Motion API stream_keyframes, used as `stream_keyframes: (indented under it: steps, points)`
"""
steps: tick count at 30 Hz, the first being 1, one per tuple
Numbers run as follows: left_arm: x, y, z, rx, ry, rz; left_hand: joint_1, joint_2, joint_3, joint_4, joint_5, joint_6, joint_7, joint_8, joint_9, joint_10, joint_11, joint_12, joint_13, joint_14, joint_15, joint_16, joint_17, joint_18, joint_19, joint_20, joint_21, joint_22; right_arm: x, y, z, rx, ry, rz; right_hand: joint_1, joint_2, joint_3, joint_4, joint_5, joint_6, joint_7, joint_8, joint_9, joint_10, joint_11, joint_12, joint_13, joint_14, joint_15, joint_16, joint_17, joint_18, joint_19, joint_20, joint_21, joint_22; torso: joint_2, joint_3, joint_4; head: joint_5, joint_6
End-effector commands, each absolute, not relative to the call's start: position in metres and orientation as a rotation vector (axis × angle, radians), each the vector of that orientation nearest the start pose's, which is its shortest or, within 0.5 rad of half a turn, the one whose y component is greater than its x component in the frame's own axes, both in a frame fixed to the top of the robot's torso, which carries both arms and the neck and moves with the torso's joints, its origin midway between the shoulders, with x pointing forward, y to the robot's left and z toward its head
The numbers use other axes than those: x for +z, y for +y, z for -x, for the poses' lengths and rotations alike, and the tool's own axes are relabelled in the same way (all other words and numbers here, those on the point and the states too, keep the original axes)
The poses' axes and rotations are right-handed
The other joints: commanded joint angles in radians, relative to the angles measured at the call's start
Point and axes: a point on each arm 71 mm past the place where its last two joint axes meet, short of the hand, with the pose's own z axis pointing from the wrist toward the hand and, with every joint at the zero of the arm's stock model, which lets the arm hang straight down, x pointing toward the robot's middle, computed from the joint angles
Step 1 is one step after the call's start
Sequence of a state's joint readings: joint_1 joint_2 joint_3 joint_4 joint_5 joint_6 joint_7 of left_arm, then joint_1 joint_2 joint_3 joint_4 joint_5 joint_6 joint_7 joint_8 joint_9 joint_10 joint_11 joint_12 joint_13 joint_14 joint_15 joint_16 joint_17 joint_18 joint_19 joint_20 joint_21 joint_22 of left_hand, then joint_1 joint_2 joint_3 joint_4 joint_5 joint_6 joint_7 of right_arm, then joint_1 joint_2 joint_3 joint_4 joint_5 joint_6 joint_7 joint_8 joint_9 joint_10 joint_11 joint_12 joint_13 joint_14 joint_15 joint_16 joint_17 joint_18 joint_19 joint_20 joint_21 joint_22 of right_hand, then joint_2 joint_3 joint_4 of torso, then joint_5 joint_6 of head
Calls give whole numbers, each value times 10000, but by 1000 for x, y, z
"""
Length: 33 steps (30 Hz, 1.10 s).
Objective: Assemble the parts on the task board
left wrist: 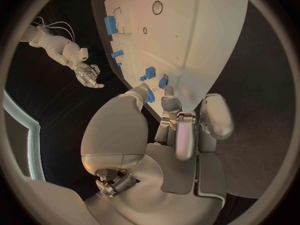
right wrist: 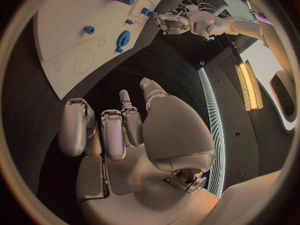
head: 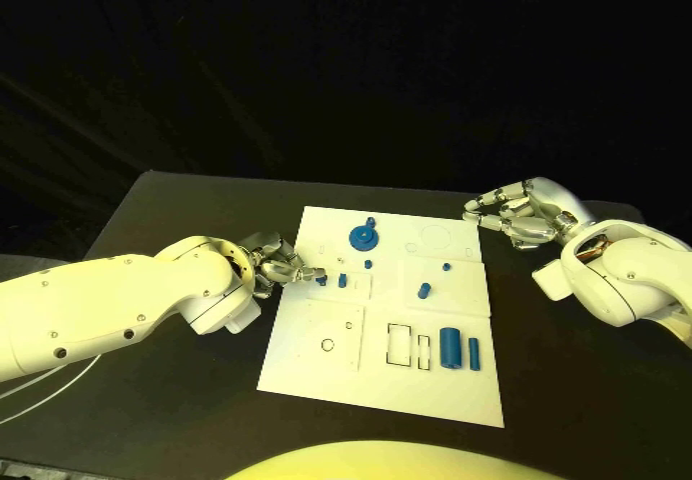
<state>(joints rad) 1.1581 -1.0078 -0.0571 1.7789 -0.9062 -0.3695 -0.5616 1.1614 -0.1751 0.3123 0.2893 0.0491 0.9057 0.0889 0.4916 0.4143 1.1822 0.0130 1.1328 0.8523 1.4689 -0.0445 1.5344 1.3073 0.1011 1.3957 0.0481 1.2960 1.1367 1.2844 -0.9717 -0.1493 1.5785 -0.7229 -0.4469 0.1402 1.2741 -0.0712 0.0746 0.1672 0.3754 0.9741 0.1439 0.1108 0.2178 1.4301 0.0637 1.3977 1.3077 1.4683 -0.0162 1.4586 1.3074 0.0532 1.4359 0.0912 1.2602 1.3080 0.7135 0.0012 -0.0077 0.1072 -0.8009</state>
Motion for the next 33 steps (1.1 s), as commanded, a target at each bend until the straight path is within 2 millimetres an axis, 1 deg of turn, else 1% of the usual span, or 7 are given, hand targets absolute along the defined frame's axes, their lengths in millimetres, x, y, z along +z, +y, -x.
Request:
stream_keyframes:
  steps: [1,4,7,13,15,20,33]
  points:
    - [-219,232,-424,-5185,20893,6585,-18,12,99,3,4,16,-7,70,-15,-41,-5,-38,-36,846,-77,25,2059,-104,22,-17,-7,-18,-173,-254,-476,9965,16079,-4643,-93,-21,-83,-8,38,-75,1,46,15,-26,-37,16,917,591,18,-42,1302,192,-25,-18,-28,380,-5,7,-2,6,-8]
    - [-220,231,-425,-5132,21000,6551,13,5,135,-2,3,6,-6,80,-24,-56,-5,-50,-53,844,-78,22,2053,-102,16,-20,-12,-26,-173,-254,-476,9947,16079,-4640,-108,-19,-106,-1,44,-82,0,46,16,-25,-37,17,917,591,18,-45,1299,192,-24,-19,-34,377,0,7,1,-6,-6]
    - [-221,231,-426,-5052,21074,6550,37,-1,160,-6,3,-1,-6,87,-30,-66,-5,-57,-64,842,-78,18,2047,-101,11,-21,-16,-32,-173,-254,-476,9942,16080,-4636,-108,-19,-106,-1,44,-82,0,46,16,-25,-37,17,917,591,18,-45,1299,192,-24,-19,-34,377,-5,16,-7,0,-12]
    - [-223,230,-428,-4970,21139,6550,67,-9,190,-11,3,-8,-5,97,-37,-74,-5,-63,-74,842,-78,19,2049,-102,11,-23,-12,-26,-173,-254,-475,9951,16082,-4628,-108,-19,-106,-1,44,-82,0,46,16,-25,-37,17,917,591,18,-45,1299,192,-24,-19,-34,377,-5,13,-5,-10,-21]
    - [-223,229,-429,-4990,21128,6542,93,-10,217,-13,3,-10,-5,108,-42,-67,-5,-54,-60,845,-78,26,2061,-105,14,-25,-3,-12,-173,-254,-475,9958,16083,-4624,-108,-19,-106,-1,44,-82,0,46,16,-25,-37,17,917,591,18,-45,1299,192,-24,-19,-34,377,-2,12,4,-21,-35]
    - [-223,227,-431,-5001,21110,6534,120,-12,243,-15,3,-10,-5,118,-47,-75,-6,-61,-74,844,-79,24,2057,-105,13,-26,-1,-9,-173,-254,-475,9970,16087,-4617,-108,-19,-106,-1,44,-82,0,46,16,-25,-37,17,917,591,18,-45,1299,192,-24,-19,-34,377,-1,8,-3,-22,-19]
    - [-224,224,-434,-4999,21114,6507,361,47,492,-33,3,-21,-12,206,-93,-81,-15,-67,-104,846,-87,31,2069,-106,4,-33,8,6,-173,-253,-475,9984,16099,-4611,-113,-16,-117,2,52,-85,0,47,18,-24,-38,17,916,593,18,-41,1303,191,-20,-19,-28,383,0,11,-2,-39,-19]
